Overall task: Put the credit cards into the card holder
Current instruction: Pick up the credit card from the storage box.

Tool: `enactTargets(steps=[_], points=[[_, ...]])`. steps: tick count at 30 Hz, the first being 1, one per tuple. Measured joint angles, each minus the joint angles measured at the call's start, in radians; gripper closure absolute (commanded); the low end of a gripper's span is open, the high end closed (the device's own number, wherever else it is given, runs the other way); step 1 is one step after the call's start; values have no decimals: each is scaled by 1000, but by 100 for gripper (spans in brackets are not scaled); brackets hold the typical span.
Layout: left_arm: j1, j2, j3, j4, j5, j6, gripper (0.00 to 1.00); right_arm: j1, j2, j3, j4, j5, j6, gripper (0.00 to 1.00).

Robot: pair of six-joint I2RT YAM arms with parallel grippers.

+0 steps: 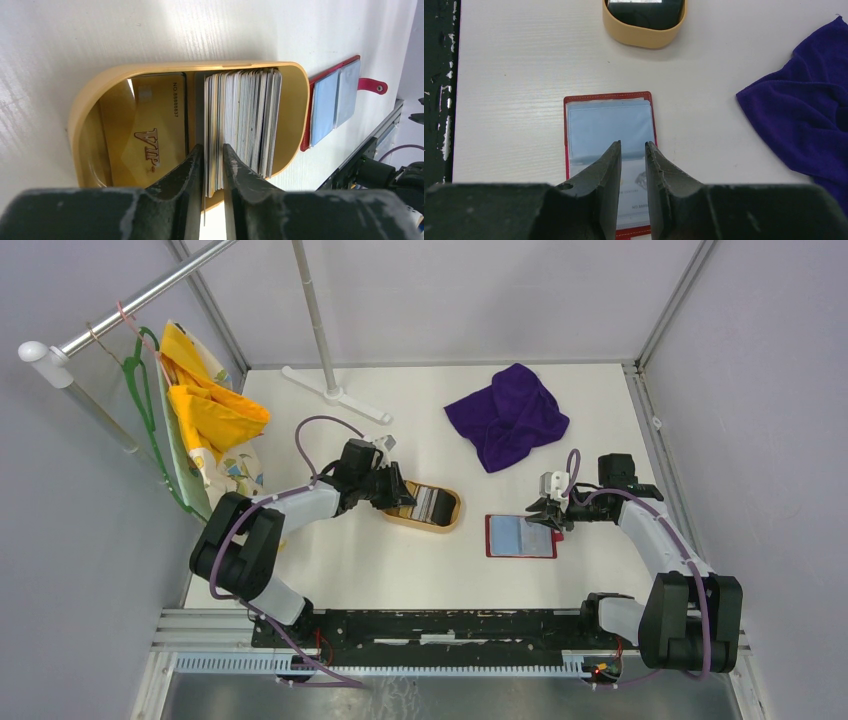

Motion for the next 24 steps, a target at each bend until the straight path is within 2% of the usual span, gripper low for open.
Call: enactTargets(steps=[8, 14, 24], points=[[1, -8, 0, -14, -37, 0, 80, 0, 0, 0, 0, -1, -2, 71], [5, -13, 0, -18, -51, 1, 67, 0, 0, 0, 0, -2, -3, 70], [5, -18, 0, -39, -71, 1, 68, 0, 0, 0, 0, -2, -3, 70]])
